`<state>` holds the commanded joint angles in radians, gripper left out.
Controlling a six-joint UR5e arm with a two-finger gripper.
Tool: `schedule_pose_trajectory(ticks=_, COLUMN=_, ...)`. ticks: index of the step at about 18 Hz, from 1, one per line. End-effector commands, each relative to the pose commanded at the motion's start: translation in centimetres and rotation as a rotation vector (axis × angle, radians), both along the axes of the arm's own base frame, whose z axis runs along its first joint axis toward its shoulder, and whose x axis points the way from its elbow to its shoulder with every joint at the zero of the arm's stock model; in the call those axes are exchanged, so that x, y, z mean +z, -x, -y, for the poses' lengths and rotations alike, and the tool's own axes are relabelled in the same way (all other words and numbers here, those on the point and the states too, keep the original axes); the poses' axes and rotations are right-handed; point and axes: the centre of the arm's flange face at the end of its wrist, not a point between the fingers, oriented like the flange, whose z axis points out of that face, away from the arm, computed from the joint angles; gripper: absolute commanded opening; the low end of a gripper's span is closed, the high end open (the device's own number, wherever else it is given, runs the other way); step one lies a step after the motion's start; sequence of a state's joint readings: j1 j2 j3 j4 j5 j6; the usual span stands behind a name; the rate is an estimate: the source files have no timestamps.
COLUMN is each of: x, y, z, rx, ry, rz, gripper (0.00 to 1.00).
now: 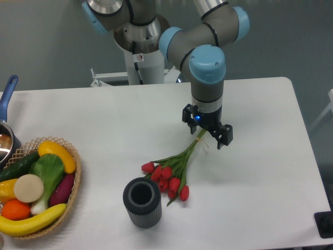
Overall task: Pick up the flowers from the table
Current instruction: 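Move the gripper down and over the green tulip stems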
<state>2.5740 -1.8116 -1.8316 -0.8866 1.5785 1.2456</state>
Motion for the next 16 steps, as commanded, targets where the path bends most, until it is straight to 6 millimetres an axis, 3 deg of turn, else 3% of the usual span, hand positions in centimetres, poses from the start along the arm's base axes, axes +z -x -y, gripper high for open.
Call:
schedule_pose_trajectory(ticks=6, x=-0.2, y=-0.1, z=-0.1, rx=-0.002, ry=0.0, rz=0.005, gripper=1.0)
schedule_pose_trajectory(ticks=14, x=-2.8, y=-1.7, z=-0.2, rx=-0.029, ry=0.019, rz=0.03, gripper=1.0)
schedule_pose_trajectory(ticks=16, x=-4.6, y=-2.7, z=-0.1, rx=-0.038, ry=0.041, rz=0.059, gripper=1.0)
